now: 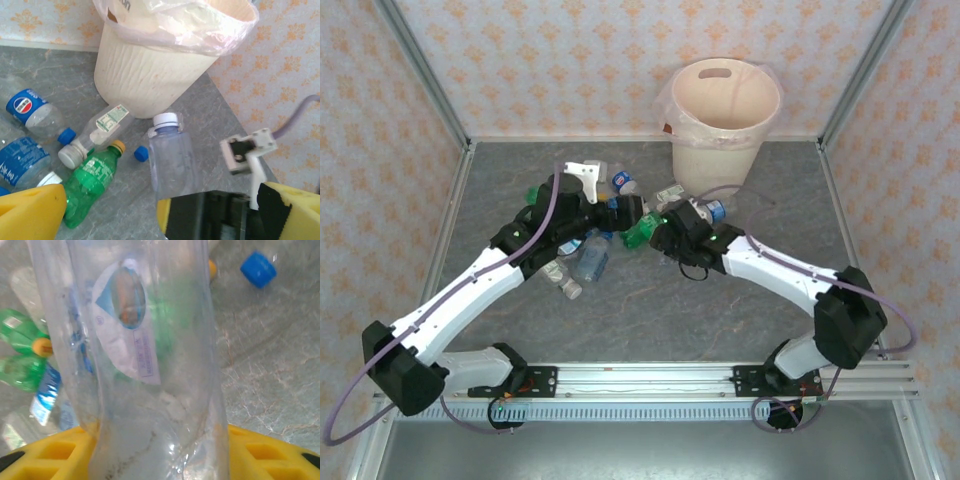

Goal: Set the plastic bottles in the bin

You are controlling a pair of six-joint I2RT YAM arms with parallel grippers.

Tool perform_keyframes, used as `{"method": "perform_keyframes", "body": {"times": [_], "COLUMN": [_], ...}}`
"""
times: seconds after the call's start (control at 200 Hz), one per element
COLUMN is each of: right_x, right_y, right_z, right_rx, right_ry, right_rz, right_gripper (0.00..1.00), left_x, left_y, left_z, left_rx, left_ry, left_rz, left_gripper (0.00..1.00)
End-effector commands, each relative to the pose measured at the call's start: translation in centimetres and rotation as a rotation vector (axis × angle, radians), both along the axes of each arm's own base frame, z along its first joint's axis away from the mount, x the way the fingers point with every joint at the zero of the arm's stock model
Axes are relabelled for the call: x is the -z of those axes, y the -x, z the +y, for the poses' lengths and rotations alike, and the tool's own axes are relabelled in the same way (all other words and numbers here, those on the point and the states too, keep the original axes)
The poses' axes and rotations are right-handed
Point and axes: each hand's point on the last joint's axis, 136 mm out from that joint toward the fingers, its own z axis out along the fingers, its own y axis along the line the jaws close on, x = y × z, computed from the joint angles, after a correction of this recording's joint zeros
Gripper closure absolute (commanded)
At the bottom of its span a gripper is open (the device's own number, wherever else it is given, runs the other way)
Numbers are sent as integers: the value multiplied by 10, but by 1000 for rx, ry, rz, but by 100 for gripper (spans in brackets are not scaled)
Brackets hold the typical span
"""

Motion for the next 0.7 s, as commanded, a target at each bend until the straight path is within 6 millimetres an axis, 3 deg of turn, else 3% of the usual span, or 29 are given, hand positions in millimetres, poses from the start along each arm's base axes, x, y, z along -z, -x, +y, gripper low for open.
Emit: {"method": "perform_keyframes", "body": {"times": [0.0,0.36,0.696], "right_x": [-46,-127,-200], "right_y": [-7,-31,-82], "right_z": [-18,-41,-68], "right_rx": [31,97,139], "right_ry": [58,32,-12], "right_rz": [-114,-269,-370], "right_gripper": [46,46,46], "left_x": [-35,-59,-64], "left_y": [-13,-33,-41], "left_z": [-9,-9,1], "left_rx": [27,19,-4], "left_ry": [51,71,88], "left_rz": [-95,-140,-150], "left_gripper": [1,1,1]}}
